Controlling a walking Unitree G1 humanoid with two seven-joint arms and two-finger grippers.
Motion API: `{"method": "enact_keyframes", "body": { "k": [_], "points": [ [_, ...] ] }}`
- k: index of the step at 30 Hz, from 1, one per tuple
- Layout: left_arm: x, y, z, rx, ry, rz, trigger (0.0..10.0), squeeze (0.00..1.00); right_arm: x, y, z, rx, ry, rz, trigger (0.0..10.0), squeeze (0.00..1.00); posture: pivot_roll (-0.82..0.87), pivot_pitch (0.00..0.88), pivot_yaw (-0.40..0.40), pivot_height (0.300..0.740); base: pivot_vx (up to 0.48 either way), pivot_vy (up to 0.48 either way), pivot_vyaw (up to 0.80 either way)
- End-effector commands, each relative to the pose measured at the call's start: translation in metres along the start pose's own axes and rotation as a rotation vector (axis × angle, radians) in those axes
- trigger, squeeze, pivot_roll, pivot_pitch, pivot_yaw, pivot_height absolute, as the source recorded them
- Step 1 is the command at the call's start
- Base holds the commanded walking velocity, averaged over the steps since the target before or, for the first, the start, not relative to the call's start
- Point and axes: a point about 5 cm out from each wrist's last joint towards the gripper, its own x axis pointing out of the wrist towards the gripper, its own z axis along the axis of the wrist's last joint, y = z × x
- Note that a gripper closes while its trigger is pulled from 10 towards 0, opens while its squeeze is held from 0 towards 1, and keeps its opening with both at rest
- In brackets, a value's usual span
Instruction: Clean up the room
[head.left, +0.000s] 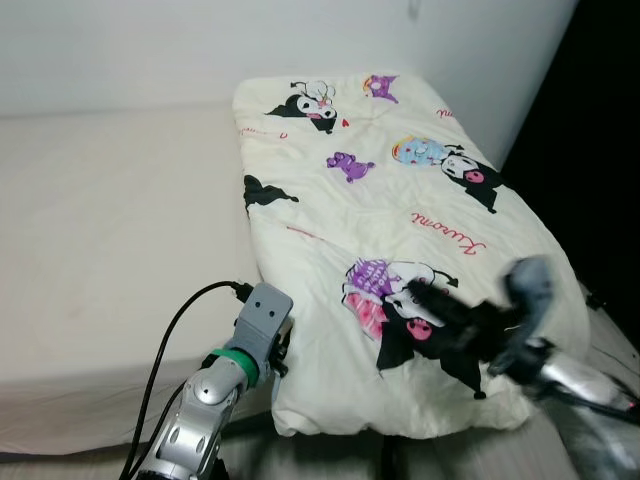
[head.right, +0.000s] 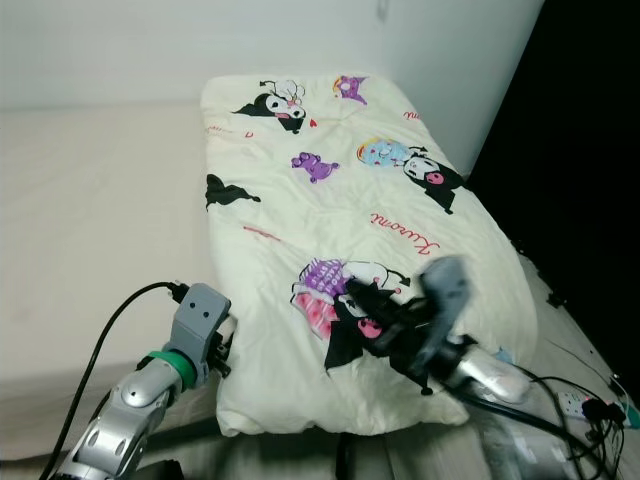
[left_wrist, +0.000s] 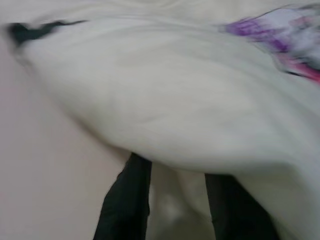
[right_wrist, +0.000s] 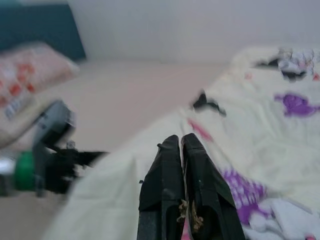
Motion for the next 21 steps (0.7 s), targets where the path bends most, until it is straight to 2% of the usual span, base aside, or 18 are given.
{"method": "enact_keyframes", "body": {
  "k": [1,2,3,4,5,6,7,10,11,12,13,14,16,17,18,21],
  "points": [
    [0.0,0.023,0.003,0.053,-0.035,0.194,10.0,0.0,-0.006,-0.001,-0.006,0.048,0.007,-0.034,10.0,0.0,-0.16,0.102,0.089,0.56,0.0,0.0,0.0],
    [0.0,0.023,0.003,0.053,-0.035,0.194,10.0,0.0,-0.006,-0.001,-0.006,0.048,0.007,-0.034,10.0,0.0,-0.16,0.102,0.089,0.56,0.0,0.0,0.0],
    [-0.002,0.04,0.009,0.083,-0.063,0.322,10.0,0.0,-0.01,-0.005,-0.017,0.048,0.054,-0.074,10.0,0.0,-0.16,0.101,0.084,0.56,0.0,0.0,0.0],
    [-0.002,0.04,0.009,0.083,-0.063,0.322,10.0,0.0,-0.01,-0.005,-0.017,0.048,0.054,-0.074,10.0,0.0,-0.16,0.101,0.084,0.56,0.0,0.0,0.0],
    [-0.006,0.056,0.011,0.111,-0.08,0.418,10.0,0.0,-0.012,-0.006,-0.031,0.066,0.096,-0.109,10.0,0.0,-0.15,0.101,0.08,0.56,0.0,0.0,0.0],
    [-0.006,0.056,0.011,0.111,-0.08,0.418,10.0,0.0,-0.012,-0.006,-0.031,0.066,0.096,-0.109,10.0,0.0,-0.15,0.101,0.08,0.56,0.0,0.0,0.0],
    [-0.01,0.066,0.01,0.126,-0.082,0.471,10.0,0.0,-0.012,-0.003,-0.042,0.082,0.127,-0.134,10.0,0.0,-0.15,0.101,0.078,0.56,0.0,0.0,0.0],
    [-0.014,0.069,0.006,0.121,-0.069,0.466,10.0,0.0,-0.01,-0.001,-0.051,0.101,0.14,-0.161,10.0,0.0,-0.14,0.102,0.075,0.56,0.0,0.0,0.0],
    [-0.021,0.068,-0.002,0.055,-0.046,0.419,10.0,0.0,-0.007,0.0,-0.059,0.107,0.151,-0.193,10.0,0.0,-0.14,0.103,0.072,0.56,0.0,0.0,0.0],
    [-0.026,0.058,-0.008,-0.042,-0.029,0.296,10.0,0.0,-0.004,0.0,-0.066,0.114,0.153,-0.245,10.0,0.0,-0.13,0.102,0.066,0.56,0.0,0.0,0.0],
    [-0.026,0.058,-0.008,-0.042,-0.029,0.296,10.0,0.0,-0.004,0.0,-0.066,0.114,0.153,-0.245,10.0,0.0,-0.13,0.102,0.066,0.56,0.0,0.0,0.0],
    [-0.031,0.043,-0.01,-0.118,-0.028,0.131,10.0,0.0,-0.002,0.0,-0.071,0.116,0.16,-0.283,10.0,0.0,-0.13,0.102,0.064,0.56,0.0,0.0,0.0],
    [-0.031,0.043,-0.01,-0.118,-0.028,0.131,10.0,0.0,-0.002,0.0,-0.071,0.116,0.16,-0.283,10.0,0.0,-0.13,0.102,0.064,0.56,0.0,0.0,0.0],
    [-0.035,0.022,-0.015,-0.121,-0.015,-0.015,10.0,0.0,0.002,-0.001,-0.077,0.12,0.16,-0.338,10.0,0.0,-0.12,0.099,0.052,0.56,0.0,0.0,0.0],
    [-0.036,0.007,-0.02,-0.113,0.004,-0.099,10.0,0.0,0.005,-0.002,-0.08,0.113,0.16,-0.369,10.0,0.0,-0.12,0.097,0.051,0.56,0.0,0.0,0.0],
    [-0.018,-0.029,-0.042,-0.012,0.125,-0.176,10.0,0.0,0.02,-0.005,-0.075,0.084,0.111,-0.404,10.0,0.0,-0.14,0.083,0.047,0.56,0.0,0.0,0.0]
  ]
}}
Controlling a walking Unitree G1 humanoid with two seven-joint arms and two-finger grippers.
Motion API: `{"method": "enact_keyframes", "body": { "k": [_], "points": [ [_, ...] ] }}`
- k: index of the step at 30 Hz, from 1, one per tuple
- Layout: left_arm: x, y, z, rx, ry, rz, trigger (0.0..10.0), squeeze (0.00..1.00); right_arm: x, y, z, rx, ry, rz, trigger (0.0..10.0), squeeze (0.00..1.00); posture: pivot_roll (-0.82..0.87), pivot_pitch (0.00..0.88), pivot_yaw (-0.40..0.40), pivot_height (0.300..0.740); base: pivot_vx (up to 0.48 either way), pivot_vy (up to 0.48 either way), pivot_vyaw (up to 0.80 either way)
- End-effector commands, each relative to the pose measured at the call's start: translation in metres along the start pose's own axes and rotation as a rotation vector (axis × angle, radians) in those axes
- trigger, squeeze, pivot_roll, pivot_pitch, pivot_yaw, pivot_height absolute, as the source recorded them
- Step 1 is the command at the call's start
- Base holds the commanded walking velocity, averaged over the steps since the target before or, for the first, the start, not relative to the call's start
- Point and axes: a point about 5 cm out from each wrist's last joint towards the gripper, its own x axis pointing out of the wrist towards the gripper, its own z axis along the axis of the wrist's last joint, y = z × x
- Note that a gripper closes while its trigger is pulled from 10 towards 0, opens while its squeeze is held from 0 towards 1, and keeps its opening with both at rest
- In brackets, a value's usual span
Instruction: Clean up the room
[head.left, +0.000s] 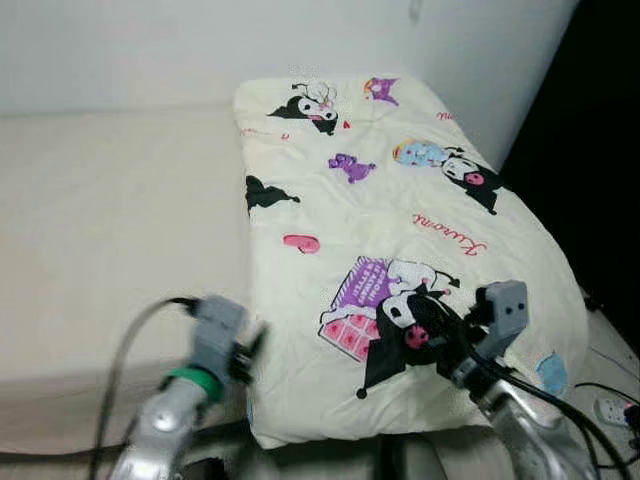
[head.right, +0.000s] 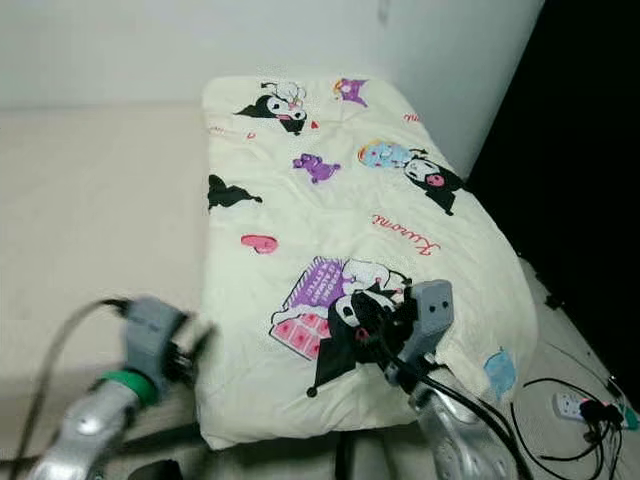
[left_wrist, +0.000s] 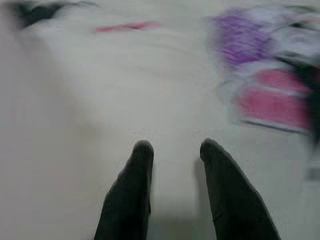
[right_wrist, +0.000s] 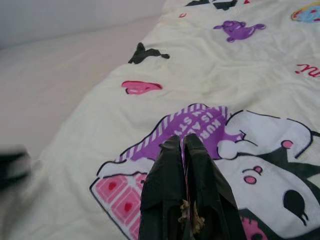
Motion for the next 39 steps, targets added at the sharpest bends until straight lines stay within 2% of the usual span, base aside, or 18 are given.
{"method": "enact_keyframes", "body": {
  "k": [1,8,13,15,18,19,20,22,23,25,26,28,29,31,32,33,34,39],
  "points": [
    [0.011,-0.018,-0.02,0.068,0.105,-0.048,10.0,0.0,0.006,0.001,0.005,-0.015,-0.042,-0.02,10.0,0.0,-0.14,0.082,0.046,0.56,0.0,0.0,0.0],
    [0.019,-0.025,-0.033,0.134,0.167,-0.073,10.0,0.0,0.01,0.001,0.012,-0.024,-0.07,-0.026,10.0,0.0,-0.16,0.075,0.046,0.56,0.0,0.0,0.0],
    [0.017,0.005,-0.063,0.39,0.334,0.178,10.0,0.0,0.015,-0.001,0.019,-0.041,-0.105,-0.033,10.0,0.0,-0.16,0.068,0.045,0.56,0.0,0.0,0.0],
    [-0.008,0.017,-0.089,0.357,0.441,0.126,10.0,0.0,0.015,0.001,0.021,-0.036,-0.117,-0.038,10.0,0.0,-0.15,0.073,0.048,0.56,0.0,0.0,0.0],
    [-0.019,0.02,-0.097,0.308,0.462,0.085,10.0,0.0,0.014,0.001,0.02,-0.035,-0.117,-0.04,10.0,0.0,-0.15,0.074,0.048,0.56,0.0,0.0,0.0],
    [-0.029,0.021,-0.097,0.214,0.448,0.024,10.0,0.0,0.014,0.001,0.018,-0.033,-0.112,-0.043,10.0,0.0,-0.14,0.077,0.049,0.56,0.0,0.0,0.0],
    [-0.029,0.021,-0.097,0.214,0.448,0.024,10.0,0.0,0.014,0.001,0.018,-0.033,-0.112,-0.043,10.0,0.0,-0.14,0.077,0.049,0.56,0.0,0.0,0.0],
    [-0.038,0.019,-0.073,-0.022,0.305,-0.103,10.0,0.0,0.016,0.001,0.014,-0.027,-0.103,-0.046,10.0,0.0,-0.12,0.077,0.049,0.56,0.0,0.0,0.0],
    [-0.038,0.019,-0.073,-0.022,0.305,-0.103,10.0,0.0,0.016,0.001,0.014,-0.027,-0.103,-0.046,10.0,0.0,-0.12,0.077,0.049,0.56,0.0,0.0,0.0],
    [-0.038,0.02,-0.037,-0.166,0.124,-0.182,10.0,0.0,0.019,0.004,0.012,-0.022,-0.1,-0.046,10.0,0.0,-0.12,0.076,0.046,0.56,0.0,0.0,0.0],
    [-0.038,0.02,-0.037,-0.166,0.124,-0.182,10.0,0.0,0.019,0.004,0.012,-0.022,-0.1,-0.046,10.0,0.0,-0.12,0.076,0.046,0.56,0.0,0.0,0.0],
    [-0.027,0.027,0.009,-0.229,-0.074,-0.159,10.0,0.0,0.023,0.007,0.012,-0.027,-0.1,-0.048,10.0,0.0,-0.12,0.075,0.045,0.56,0.0,0.0,0.0],
    [-0.027,0.027,0.009,-0.229,-0.074,-0.159,10.0,0.0,0.023,0.007,0.012,-0.027,-0.1,-0.048,10.0,0.0,-0.12,0.075,0.045,0.56,0.0,0.0,0.0],
    [-0.017,0.039,0.043,-0.203,-0.213,-0.041,10.0,0.0,0.025,0.007,0.012,-0.035,-0.099,-0.062,10.0,0.0,-0.12,0.074,0.045,0.56,0.0,0.0,0.0],
    [-0.011,0.047,0.056,-0.138,-0.264,0.059,10.0,0.0,0.026,0.008,0.013,-0.037,-0.105,-0.076,10.0,0.0,-0.12,0.071,0.044,0.56,0.0,0.0,0.0],
    [-0.011,0.047,0.056,-0.138,-0.264,0.059,10.0,0.0,0.026,0.008,0.013,-0.037,-0.105,-0.076,10.0,0.0,-0.12,0.071,0.044,0.56,0.0,0.0,0.0],
    [-0.003,0.055,0.074,-0.064,-0.327,0.187,10.0,0.0,0.027,0.01,0.015,-0.042,-0.121,-0.094,10.0,0.0,-0.13,0.07,0.044,0.56,0.0,0.0,0.0],
    [0.003,0.046,0.079,-0.028,-0.345,0.194,10.0,0.0,0.027,0.015,0.018,-0.101,-0.158,-0.085,10.0,0.0,-0.13,0.062,0.041,0.56,0.0,0.0,0.0]
  ]
}}
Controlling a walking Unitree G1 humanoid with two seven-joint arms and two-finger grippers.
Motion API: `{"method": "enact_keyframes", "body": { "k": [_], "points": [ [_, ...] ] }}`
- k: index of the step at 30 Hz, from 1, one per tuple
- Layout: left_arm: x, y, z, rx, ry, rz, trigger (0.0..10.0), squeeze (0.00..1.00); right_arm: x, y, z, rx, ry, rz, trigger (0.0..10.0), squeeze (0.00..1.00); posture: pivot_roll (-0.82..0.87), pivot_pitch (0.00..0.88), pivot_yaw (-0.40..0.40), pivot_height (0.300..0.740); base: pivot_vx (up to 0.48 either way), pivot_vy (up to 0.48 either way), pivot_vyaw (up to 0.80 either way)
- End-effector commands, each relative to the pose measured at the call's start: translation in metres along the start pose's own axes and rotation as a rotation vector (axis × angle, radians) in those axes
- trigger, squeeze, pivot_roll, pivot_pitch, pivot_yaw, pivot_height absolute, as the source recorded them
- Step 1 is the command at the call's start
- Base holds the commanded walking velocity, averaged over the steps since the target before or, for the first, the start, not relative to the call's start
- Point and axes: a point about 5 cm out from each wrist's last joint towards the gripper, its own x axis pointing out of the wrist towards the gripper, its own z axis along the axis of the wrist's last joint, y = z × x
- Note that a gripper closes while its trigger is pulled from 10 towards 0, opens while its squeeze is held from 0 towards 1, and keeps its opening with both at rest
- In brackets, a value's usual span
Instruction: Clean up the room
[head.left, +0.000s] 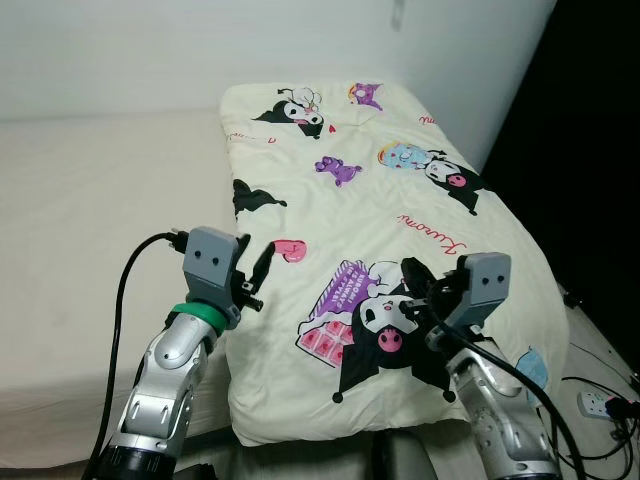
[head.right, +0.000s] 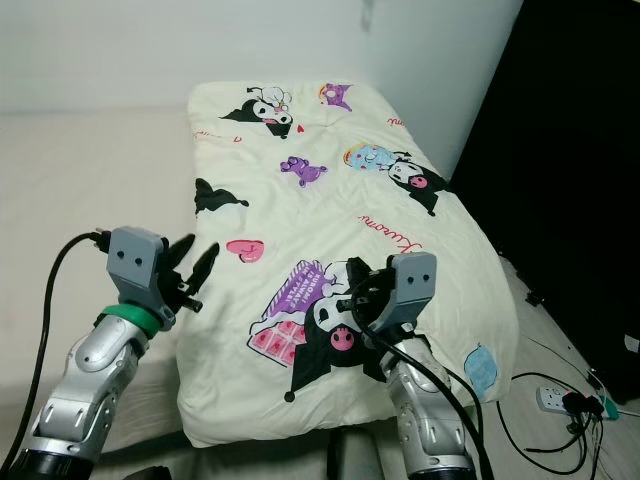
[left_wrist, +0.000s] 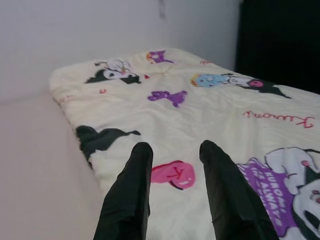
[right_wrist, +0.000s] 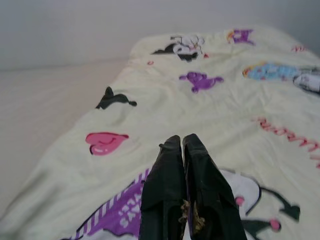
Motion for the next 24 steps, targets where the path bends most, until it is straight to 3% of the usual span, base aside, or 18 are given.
{"method": "enact_keyframes", "body": {
  "k": [1,4,11,24],
  "points": [
    [-0.003,-0.01,-0.011,0.025,0.037,-0.038,10.0,0.0,-0.003,0.004,0.001,-0.044,-0.03,0.027,10.0,0.0,-0.13,0.061,0.04,0.56,0.0,0.0,0.0],
    [-0.003,-0.022,-0.011,0.002,0.054,-0.061,10.0,0.0,-0.005,0.001,0.001,-0.082,-0.045,0.004,10.0,0.0,-0.14,0.055,0.036,0.57,0.0,0.0,0.0],
    [-0.003,-0.028,-0.017,-0.027,0.099,-0.023,10.0,0.0,-0.007,-0.001,-0.003,-0.103,-0.03,-0.008,10.0,0.0,-0.14,0.056,0.033,0.589,0.0,0.0,0.0],
    [0.002,-0.039,-0.019,-0.022,0.096,-0.028,10.0,0.0,-0.007,-0.003,-0.008,-0.117,-0.022,-0.015,10.0,0.0,-0.14,0.056,0.032,0.634,0.0,0.0,0.0]
  ]
}}
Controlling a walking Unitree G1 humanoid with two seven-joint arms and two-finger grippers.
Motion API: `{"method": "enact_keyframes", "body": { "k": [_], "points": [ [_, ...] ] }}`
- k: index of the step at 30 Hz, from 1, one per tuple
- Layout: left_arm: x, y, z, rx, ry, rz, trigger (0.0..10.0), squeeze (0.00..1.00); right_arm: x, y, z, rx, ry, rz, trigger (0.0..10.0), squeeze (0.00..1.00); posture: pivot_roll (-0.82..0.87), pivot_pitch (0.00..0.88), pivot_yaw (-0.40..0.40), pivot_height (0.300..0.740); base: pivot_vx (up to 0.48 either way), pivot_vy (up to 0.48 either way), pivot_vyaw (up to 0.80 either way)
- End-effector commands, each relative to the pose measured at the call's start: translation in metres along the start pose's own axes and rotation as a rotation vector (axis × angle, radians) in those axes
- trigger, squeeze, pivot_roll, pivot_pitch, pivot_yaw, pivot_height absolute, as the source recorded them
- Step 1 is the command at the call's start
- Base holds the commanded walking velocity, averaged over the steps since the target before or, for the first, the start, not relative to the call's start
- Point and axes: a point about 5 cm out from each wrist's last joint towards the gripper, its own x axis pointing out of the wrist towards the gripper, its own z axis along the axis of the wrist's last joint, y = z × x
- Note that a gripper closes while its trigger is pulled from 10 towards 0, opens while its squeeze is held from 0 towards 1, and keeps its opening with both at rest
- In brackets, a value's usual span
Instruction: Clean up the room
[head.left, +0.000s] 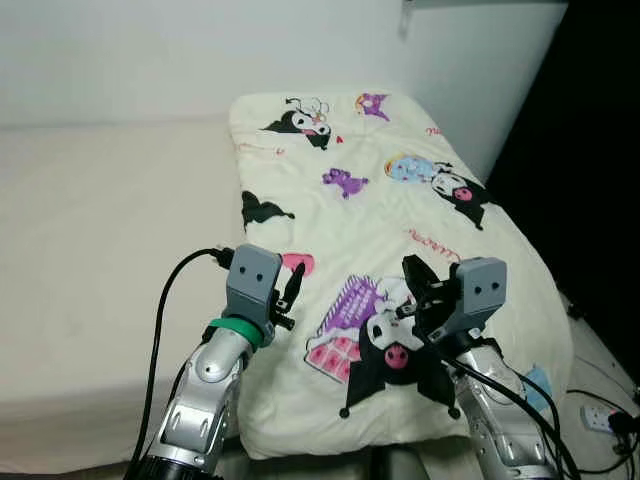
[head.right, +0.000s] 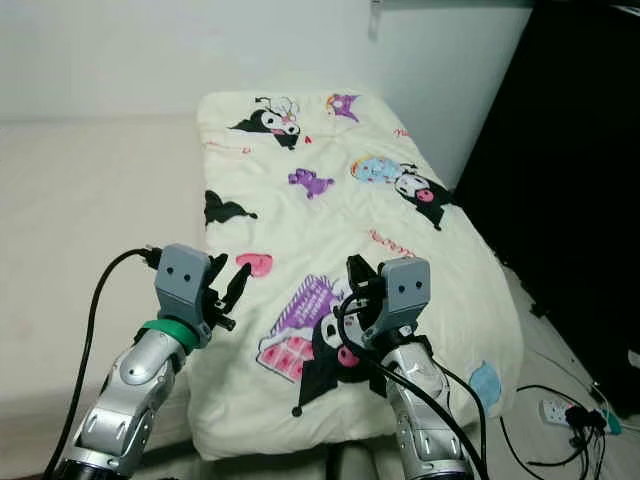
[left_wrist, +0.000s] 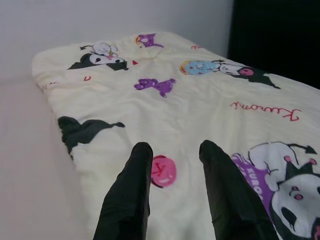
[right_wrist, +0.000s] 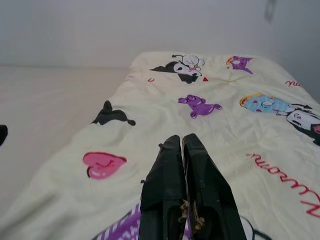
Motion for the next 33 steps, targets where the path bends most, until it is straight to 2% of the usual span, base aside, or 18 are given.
{"method": "enact_keyframes", "body": {
  "k": [1,9,27,33],
  "points": [
    [0.0012,-0.0033,-0.0022,-0.002,0.009,-0.008,10.0,0.0,-0.0035,-0.0023,-0.0046,-0.014,0.014,-0.007,10.0,0.0,-0.14,0.056,0.032,0.639,0.0,0.0,0.0],
    [0.0078,-0.0106,0.0019,-0.009,-0.002,-0.024,10.0,0.0,-0.0031,-0.0032,-0.0052,-0.019,0.017,-0.009,10.0,0.0,-0.15,0.054,0.035,0.673,0.0,0.0,0.0],
    [0.0082,-0.013,-0.0014,-0.001,0.005,-0.039,10.0,0.0,-0.0028,-0.0054,-0.0067,-0.038,0.016,-0.024,10.0,0.0,-0.15,0.045,0.041,0.737,0.0,0.0,0.0],
    [0.0077,-0.0128,-0.0028,-0.001,0.009,-0.044,10.0,0.0,-0.0015,-0.0053,-0.0066,-0.052,0.018,-0.037,10.0,0.0,-0.15,0.04,0.041,0.74,0.0,0.0,0.0]
  ]
}}
